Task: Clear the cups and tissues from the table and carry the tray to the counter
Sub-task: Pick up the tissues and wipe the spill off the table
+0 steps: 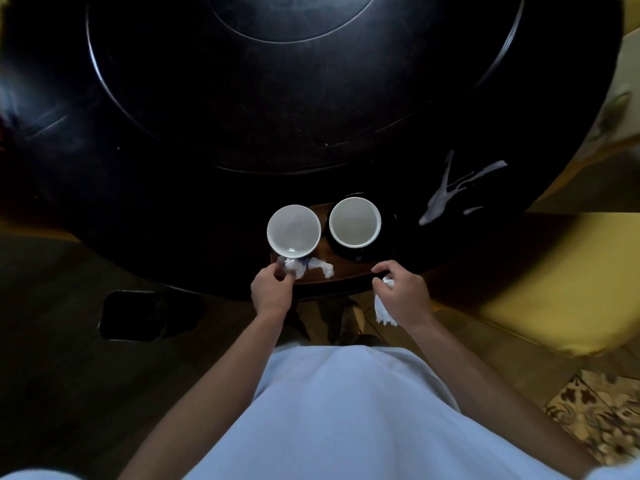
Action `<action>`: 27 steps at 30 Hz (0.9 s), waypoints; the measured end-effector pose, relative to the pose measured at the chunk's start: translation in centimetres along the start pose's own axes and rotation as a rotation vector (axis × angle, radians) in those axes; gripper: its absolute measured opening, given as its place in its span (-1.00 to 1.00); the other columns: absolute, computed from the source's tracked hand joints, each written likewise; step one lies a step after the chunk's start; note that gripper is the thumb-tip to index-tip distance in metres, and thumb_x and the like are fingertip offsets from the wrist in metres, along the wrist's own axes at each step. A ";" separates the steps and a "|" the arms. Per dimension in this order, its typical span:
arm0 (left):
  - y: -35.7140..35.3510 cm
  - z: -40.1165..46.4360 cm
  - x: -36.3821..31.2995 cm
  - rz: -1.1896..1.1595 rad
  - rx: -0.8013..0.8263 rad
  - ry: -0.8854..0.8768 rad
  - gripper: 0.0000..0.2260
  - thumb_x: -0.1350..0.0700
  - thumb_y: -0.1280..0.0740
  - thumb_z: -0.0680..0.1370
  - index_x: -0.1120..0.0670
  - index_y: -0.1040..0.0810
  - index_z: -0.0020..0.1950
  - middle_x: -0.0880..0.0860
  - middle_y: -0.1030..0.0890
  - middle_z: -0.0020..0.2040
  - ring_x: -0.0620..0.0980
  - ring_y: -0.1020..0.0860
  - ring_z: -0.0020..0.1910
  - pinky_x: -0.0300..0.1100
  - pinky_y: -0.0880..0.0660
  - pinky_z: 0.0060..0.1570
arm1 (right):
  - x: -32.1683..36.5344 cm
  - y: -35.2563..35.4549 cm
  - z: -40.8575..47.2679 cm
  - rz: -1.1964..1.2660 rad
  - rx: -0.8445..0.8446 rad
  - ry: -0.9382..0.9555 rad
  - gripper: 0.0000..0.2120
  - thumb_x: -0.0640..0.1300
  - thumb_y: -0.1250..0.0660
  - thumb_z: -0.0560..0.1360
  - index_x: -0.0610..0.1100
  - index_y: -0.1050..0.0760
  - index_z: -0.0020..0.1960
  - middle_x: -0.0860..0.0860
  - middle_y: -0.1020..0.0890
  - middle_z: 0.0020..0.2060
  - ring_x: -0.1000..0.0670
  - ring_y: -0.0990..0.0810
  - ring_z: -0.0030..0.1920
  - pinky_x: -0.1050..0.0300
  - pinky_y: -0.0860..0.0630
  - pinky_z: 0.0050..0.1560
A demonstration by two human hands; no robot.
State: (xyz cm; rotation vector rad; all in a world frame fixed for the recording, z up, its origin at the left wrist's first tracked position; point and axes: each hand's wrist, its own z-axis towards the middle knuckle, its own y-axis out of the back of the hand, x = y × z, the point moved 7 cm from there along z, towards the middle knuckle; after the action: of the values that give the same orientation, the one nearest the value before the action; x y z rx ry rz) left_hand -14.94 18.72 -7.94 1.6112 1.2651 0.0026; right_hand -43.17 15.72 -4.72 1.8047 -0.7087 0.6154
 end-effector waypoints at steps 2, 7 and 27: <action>0.0 0.1 -0.3 0.027 -0.003 -0.002 -0.66 0.09 -0.44 0.59 0.14 -0.59 0.36 0.09 -0.66 0.17 0.02 -0.60 0.14 -0.17 -0.49 0.03 | 0.2 0.0 0.0 -0.004 0.002 0.000 -0.87 -0.07 -0.36 0.56 -0.01 -0.56 0.11 0.05 -0.63 -0.21 0.11 -0.59 -0.27 0.37 -0.43 -0.39; 0.4 -0.1 -0.8 0.083 -0.007 -0.048 -0.66 0.03 -0.47 0.56 0.10 -0.59 0.30 0.07 -0.58 0.15 0.01 -0.56 0.10 -0.18 -0.43 -0.04 | 0.8 0.3 0.3 0.010 -0.004 -0.001 -0.88 -0.08 -0.39 0.54 0.00 -0.57 0.08 0.07 -0.64 -0.19 0.11 -0.61 -0.23 0.23 -0.55 -0.32; 1.7 11.3 -24.7 0.284 0.061 -0.905 -0.56 -0.02 -0.33 0.62 0.11 -0.48 0.47 0.11 -0.41 0.53 0.14 -0.26 0.57 0.03 -0.22 0.51 | 5.0 8.8 4.3 0.571 -0.200 -0.331 -0.79 -0.29 -0.28 0.52 -0.06 -0.56 0.08 -0.01 -0.55 -0.14 0.03 -0.50 -0.19 0.13 -0.47 -0.17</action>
State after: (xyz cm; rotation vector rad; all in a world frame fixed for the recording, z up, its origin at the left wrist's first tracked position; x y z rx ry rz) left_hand -18.51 -6.51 1.58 1.5433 0.3400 -0.5318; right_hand -45.67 8.38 3.04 1.5275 -1.4856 0.5889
